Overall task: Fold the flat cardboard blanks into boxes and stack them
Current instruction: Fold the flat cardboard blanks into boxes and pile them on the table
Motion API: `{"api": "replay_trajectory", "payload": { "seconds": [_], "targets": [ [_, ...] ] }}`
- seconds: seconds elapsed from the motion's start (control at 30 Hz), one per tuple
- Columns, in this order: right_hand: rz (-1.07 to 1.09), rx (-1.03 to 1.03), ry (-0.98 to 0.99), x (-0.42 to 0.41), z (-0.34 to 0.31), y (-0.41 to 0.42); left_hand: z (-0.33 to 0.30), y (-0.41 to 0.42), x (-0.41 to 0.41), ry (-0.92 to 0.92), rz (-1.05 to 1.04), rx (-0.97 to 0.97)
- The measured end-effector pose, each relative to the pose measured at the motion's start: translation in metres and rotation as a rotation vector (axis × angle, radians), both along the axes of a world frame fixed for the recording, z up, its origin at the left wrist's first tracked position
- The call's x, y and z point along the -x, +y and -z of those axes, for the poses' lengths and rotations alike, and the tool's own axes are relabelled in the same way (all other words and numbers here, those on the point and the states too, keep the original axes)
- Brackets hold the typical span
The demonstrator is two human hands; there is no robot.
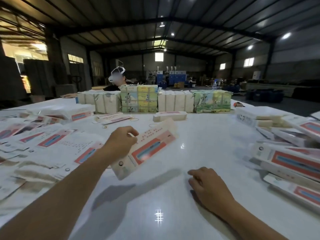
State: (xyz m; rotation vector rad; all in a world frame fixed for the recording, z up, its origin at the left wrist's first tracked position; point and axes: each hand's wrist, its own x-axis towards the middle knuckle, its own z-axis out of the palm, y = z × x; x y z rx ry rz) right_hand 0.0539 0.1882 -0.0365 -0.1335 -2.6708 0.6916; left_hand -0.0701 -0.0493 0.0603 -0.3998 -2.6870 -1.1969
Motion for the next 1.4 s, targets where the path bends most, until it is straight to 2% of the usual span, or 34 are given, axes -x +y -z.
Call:
{"api": "replay_trajectory", "payload": {
  "seconds": [0.03,0.1,0.13,0.17,0.2,0.27,0.33,0.4,0.5,0.6,0.67,0.77,0.87,1.0,1.03,1.13,1.2,1.27,1.4],
  "targets": [
    [0.045,0.318,0.045,-0.002,-0.006,0.001,0.005,0.017,-0.013,-0.048,0.101,-0.06],
    [0.147,1.089,0.163,-0.005,-0.022,0.008,0.017,0.043,-0.035,-0.153,0.254,-0.098],
    [0.172,1.363,0.176,-0.008,-0.026,0.014,0.024,0.052,-0.044,-0.201,0.31,-0.079],
    [0.186,1.522,0.156,-0.01,-0.029,0.02,0.032,0.058,-0.051,-0.25,0.354,-0.06],
    [0.193,1.577,0.125,-0.012,-0.029,0.024,0.04,0.061,-0.056,-0.29,0.385,-0.041],
    [0.197,1.437,0.074,-0.014,-0.027,0.024,0.053,0.062,-0.063,-0.314,0.406,-0.006],
    [0.213,1.228,0.092,-0.013,-0.023,0.019,0.062,0.059,-0.066,-0.127,0.341,0.186],
    [0.18,1.125,0.15,-0.016,-0.024,0.01,0.067,0.061,-0.074,0.098,0.301,0.425],
    [0.095,1.058,0.18,-0.02,-0.024,-0.003,0.072,0.077,-0.091,0.193,0.32,0.572],
    [0.065,1.059,0.162,-0.021,-0.023,-0.006,0.075,0.086,-0.096,0.184,0.295,0.586],
    [0.085,1.046,0.237,-0.021,-0.024,-0.003,0.075,0.085,-0.094,0.184,0.246,0.549],
    [0.045,0.803,0.357,-0.022,-0.023,0.001,0.073,0.079,-0.093,0.192,0.179,0.522],
    [0.005,0.577,0.259,-0.024,-0.017,-0.002,0.07,0.077,-0.094,0.195,0.129,0.519],
    [-0.02,0.551,0.166,-0.023,-0.013,-0.009,0.069,0.079,-0.097,0.234,0.073,0.57],
    [-0.024,0.604,0.157,-0.024,-0.014,-0.01,0.068,0.08,-0.098,0.249,0.066,0.579],
    [-0.031,1.039,0.06,-0.025,-0.022,-0.01,0.068,0.081,-0.101,0.316,0.061,0.632],
    [-0.006,1.207,-0.012,-0.024,-0.025,-0.007,0.068,0.084,-0.102,0.369,0.062,0.659],
    [-0.001,1.22,-0.042,-0.023,-0.025,-0.006,0.068,0.086,-0.102,0.399,0.06,0.653],
    [-0.064,1.118,-0.082,-0.023,-0.024,-0.008,0.066,0.083,-0.102,0.423,0.075,0.603]
  ]
}}
